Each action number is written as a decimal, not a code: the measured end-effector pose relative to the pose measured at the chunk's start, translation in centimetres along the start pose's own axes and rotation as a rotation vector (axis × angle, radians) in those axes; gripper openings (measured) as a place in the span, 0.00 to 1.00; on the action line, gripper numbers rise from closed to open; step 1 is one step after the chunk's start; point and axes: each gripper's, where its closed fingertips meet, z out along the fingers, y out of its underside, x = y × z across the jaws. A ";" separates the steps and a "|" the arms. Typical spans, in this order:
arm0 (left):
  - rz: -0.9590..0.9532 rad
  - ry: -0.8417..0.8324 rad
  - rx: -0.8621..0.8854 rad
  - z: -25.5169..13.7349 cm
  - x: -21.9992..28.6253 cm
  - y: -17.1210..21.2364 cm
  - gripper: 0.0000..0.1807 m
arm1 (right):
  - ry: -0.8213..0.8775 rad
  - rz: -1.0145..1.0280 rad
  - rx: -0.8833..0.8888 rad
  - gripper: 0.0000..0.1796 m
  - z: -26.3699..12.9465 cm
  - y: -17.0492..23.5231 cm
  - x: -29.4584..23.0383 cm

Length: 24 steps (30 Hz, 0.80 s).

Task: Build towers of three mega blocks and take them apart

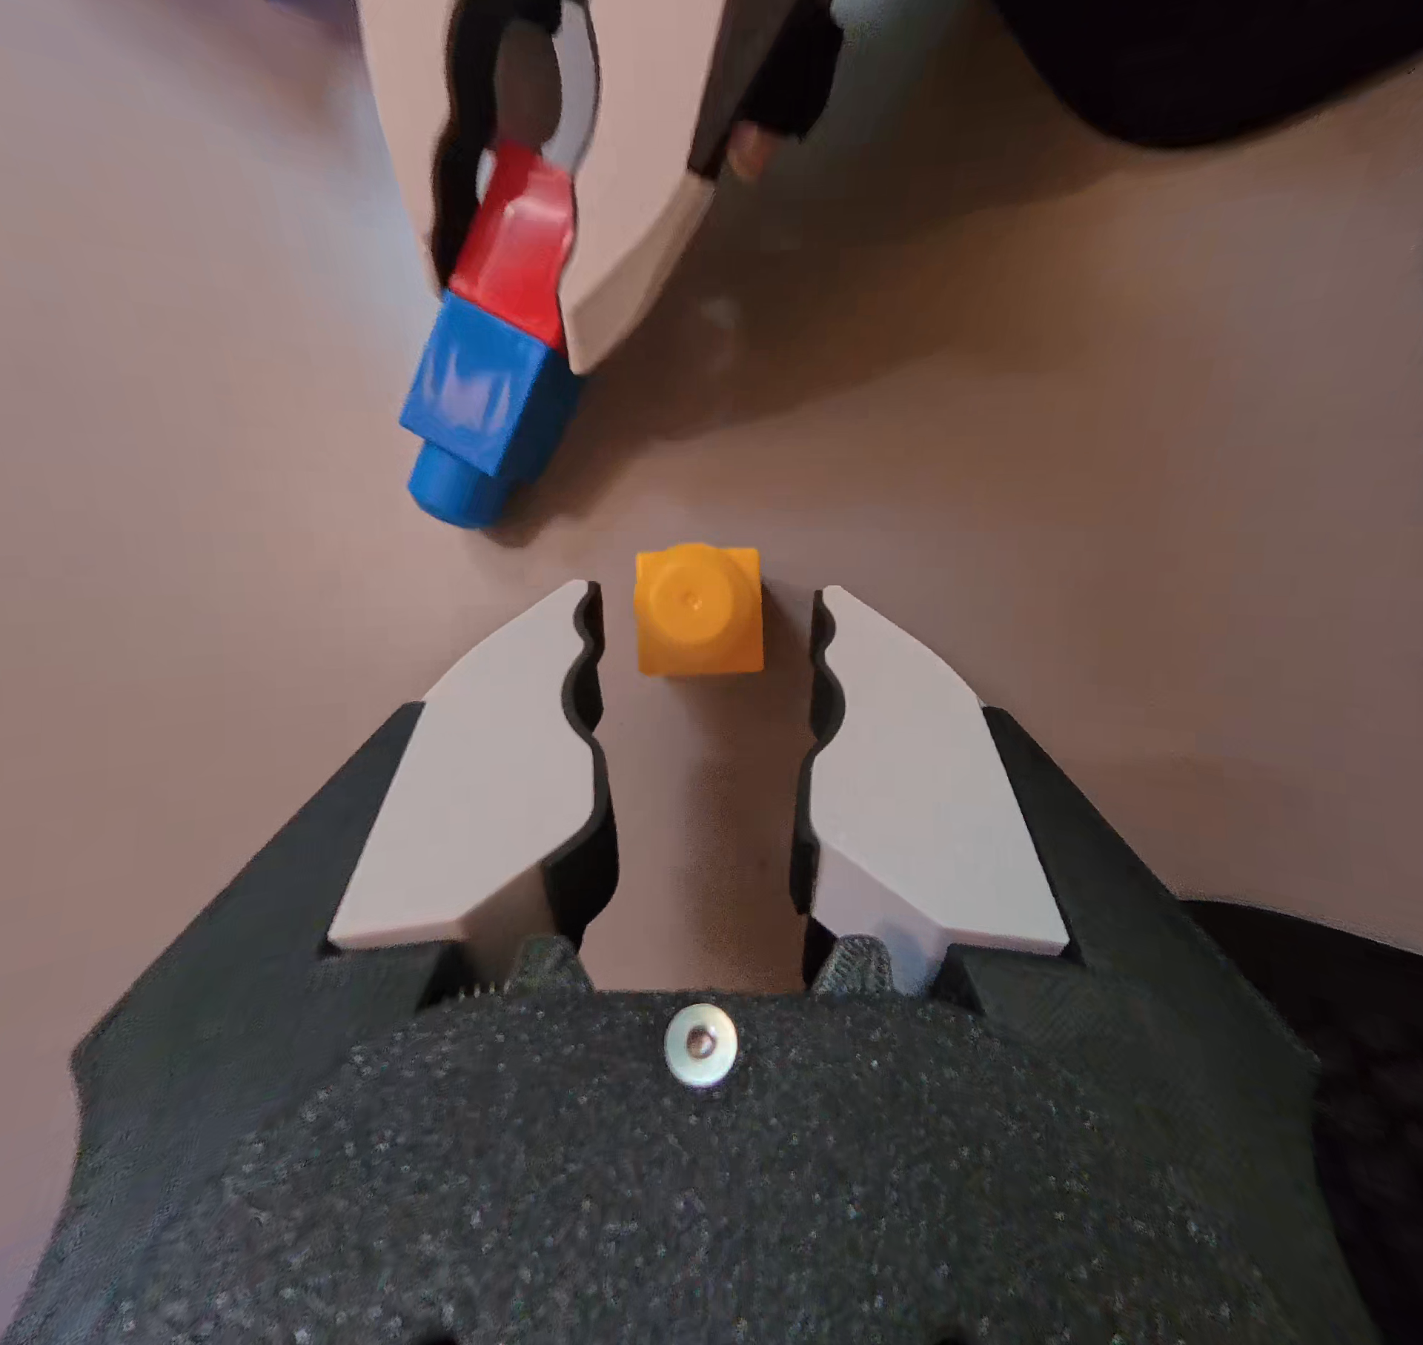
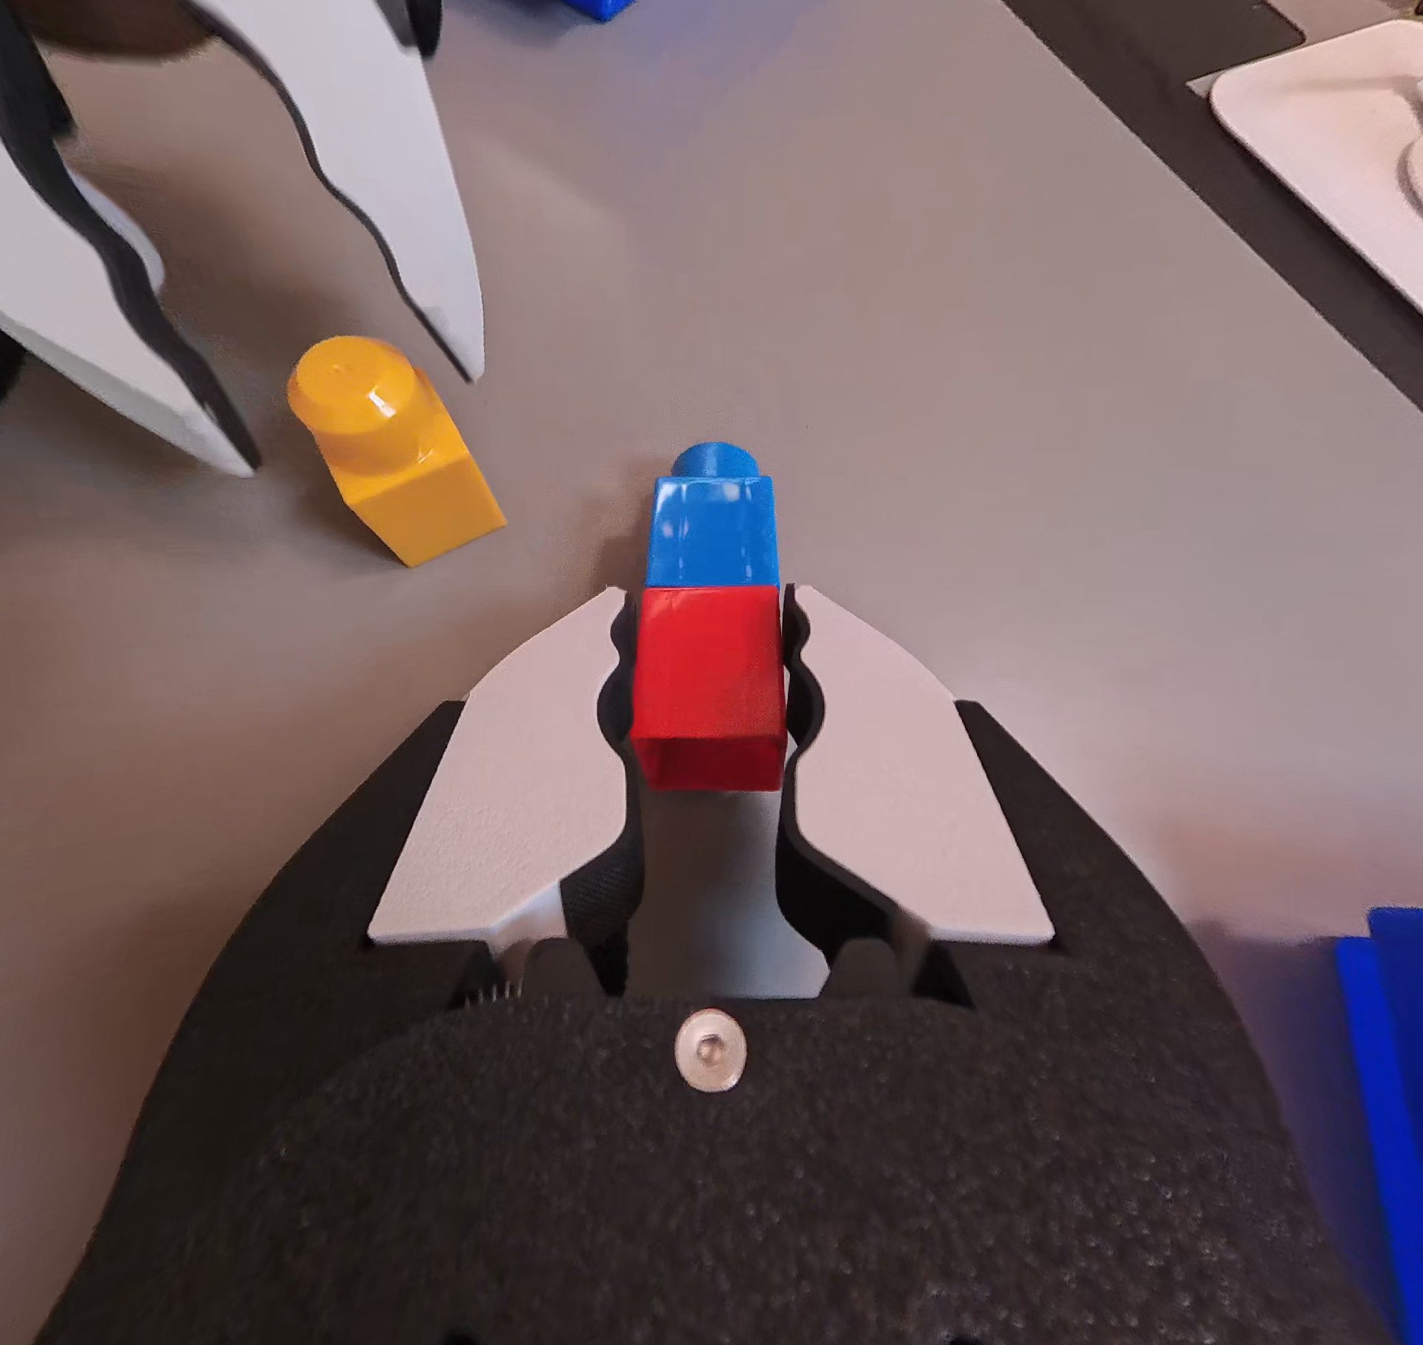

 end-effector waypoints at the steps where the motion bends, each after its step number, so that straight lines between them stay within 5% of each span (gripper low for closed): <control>1: 0.005 -0.013 -0.027 0.5 0.0 0.9 0.31 | -0.007 0.011 0.007 0.20 0.0 -0.1 0.0; 11: 0.037 -0.059 -0.027 2.5 -0.2 2.2 0.21 | -0.005 -0.074 -0.146 0.21 0.6 2.1 -0.1; 16: 0.034 -0.037 -0.028 2.6 -0.1 2.2 0.21 | -0.007 -0.101 -0.332 0.35 1.9 2.2 0.1; 18: 0.039 -0.038 -0.026 2.6 0.0 2.3 0.21 | -0.043 -0.052 -0.399 0.22 2.5 2.1 -0.5; 21: 0.020 -0.030 0.034 1.8 -0.3 1.8 0.21 | -0.058 -0.012 -0.468 0.20 2.2 2.5 -0.7; 24: -0.058 -0.005 0.246 -0.5 -0.9 -0.7 0.21 | -0.092 -0.006 -0.194 0.20 1.2 -0.7 -1.0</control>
